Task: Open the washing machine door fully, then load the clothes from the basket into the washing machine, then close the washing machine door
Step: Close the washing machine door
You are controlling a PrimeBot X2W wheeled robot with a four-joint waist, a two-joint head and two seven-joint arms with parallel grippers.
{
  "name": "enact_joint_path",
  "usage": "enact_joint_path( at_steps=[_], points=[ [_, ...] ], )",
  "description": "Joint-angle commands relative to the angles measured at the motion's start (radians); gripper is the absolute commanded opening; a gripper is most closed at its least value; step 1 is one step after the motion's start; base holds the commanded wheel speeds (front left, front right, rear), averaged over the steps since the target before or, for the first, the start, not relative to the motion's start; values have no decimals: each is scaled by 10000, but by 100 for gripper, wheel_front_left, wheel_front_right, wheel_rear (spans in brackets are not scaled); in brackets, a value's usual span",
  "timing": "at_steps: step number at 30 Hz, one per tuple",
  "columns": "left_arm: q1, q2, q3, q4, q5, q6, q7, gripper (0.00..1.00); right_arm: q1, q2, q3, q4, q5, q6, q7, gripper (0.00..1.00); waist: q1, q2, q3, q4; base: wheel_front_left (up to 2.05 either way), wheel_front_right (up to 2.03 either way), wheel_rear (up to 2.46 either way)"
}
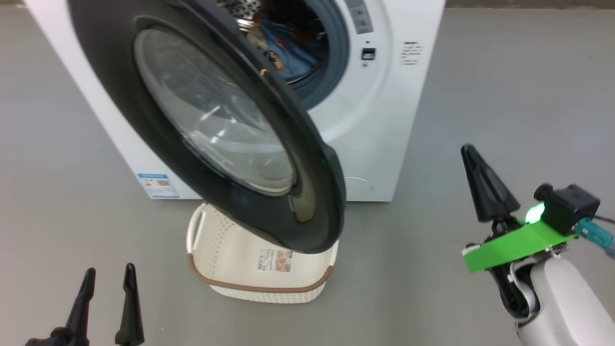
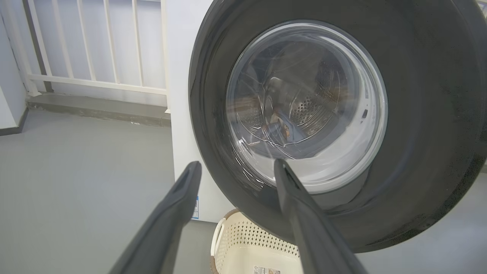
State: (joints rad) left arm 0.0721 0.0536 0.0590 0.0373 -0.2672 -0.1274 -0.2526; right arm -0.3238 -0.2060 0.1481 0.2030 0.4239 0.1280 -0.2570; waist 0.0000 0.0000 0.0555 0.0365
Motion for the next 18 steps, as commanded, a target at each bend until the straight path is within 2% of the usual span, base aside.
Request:
enact_joint_path(
  at_steps=[1, 18],
  points=[
    [-391, 81, 275, -215, -53, -32, -91, 100, -426, -89, 242, -371, -45, 27, -48, 0, 0, 0, -31, 300, 0, 0, 0],
    [-332, 79, 80, -70, -168, -32, -91, 100, -1543, 86, 1550, -1828, 292, 27, -48, 0, 0, 0, -277, 1631, 0, 0, 0]
  ],
)
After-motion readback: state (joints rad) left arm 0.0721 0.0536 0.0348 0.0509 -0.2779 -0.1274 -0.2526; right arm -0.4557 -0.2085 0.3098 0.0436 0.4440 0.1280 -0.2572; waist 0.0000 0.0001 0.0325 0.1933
